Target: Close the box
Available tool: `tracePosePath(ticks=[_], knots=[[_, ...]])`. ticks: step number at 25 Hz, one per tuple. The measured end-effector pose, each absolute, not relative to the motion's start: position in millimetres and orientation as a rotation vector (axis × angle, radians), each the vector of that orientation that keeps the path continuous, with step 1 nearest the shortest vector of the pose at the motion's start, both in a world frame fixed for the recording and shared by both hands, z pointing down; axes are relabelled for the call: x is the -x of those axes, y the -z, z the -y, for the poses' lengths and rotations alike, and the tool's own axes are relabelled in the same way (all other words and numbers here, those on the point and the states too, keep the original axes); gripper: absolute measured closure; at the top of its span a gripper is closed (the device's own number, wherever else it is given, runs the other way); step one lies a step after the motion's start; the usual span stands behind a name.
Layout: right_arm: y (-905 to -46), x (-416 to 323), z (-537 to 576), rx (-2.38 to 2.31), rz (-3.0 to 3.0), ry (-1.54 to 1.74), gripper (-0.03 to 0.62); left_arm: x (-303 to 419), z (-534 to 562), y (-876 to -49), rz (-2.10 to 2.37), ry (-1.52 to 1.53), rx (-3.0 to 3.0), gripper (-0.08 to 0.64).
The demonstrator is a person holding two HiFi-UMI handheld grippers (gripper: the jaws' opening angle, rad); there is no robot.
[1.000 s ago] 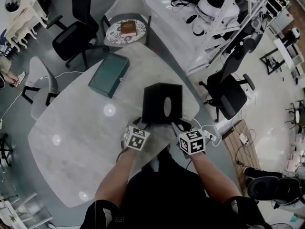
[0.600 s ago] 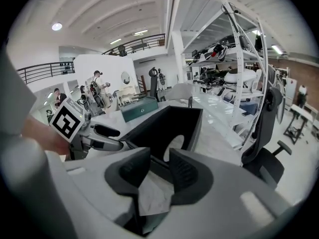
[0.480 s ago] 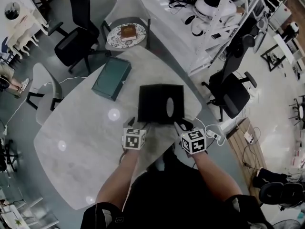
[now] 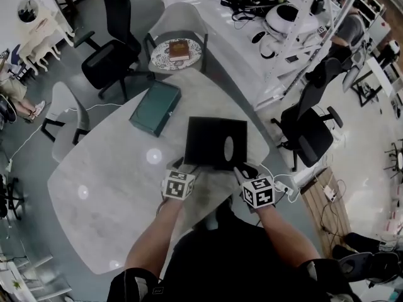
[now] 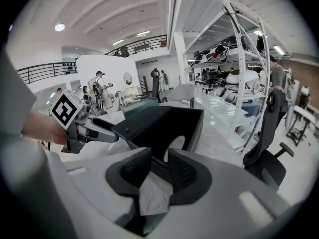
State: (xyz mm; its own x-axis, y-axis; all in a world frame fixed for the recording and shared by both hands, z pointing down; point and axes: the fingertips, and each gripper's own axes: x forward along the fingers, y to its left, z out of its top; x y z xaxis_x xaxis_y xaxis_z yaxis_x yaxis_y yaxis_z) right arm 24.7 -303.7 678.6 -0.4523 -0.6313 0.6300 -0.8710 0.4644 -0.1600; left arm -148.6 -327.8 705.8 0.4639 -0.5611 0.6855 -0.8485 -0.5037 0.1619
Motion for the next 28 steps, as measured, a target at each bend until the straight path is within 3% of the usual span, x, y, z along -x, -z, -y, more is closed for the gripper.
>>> tracePosePath(ticks=[16,20,28], knots=[[-679,-23,305,-1.224,2.227,-0.666,0.485,146,326,-671,0.849,-0.592,-2.375,0.273],[-675,-25,303,-1.260,2.219,-0.720,0.485,150,332,-659,0.891,-0.448,-2.308,0.342],[-625,-46,287,-1.429,2.235,-0.685,0.485,150,331,-634,0.934,-0.406,-2.339,0.410]])
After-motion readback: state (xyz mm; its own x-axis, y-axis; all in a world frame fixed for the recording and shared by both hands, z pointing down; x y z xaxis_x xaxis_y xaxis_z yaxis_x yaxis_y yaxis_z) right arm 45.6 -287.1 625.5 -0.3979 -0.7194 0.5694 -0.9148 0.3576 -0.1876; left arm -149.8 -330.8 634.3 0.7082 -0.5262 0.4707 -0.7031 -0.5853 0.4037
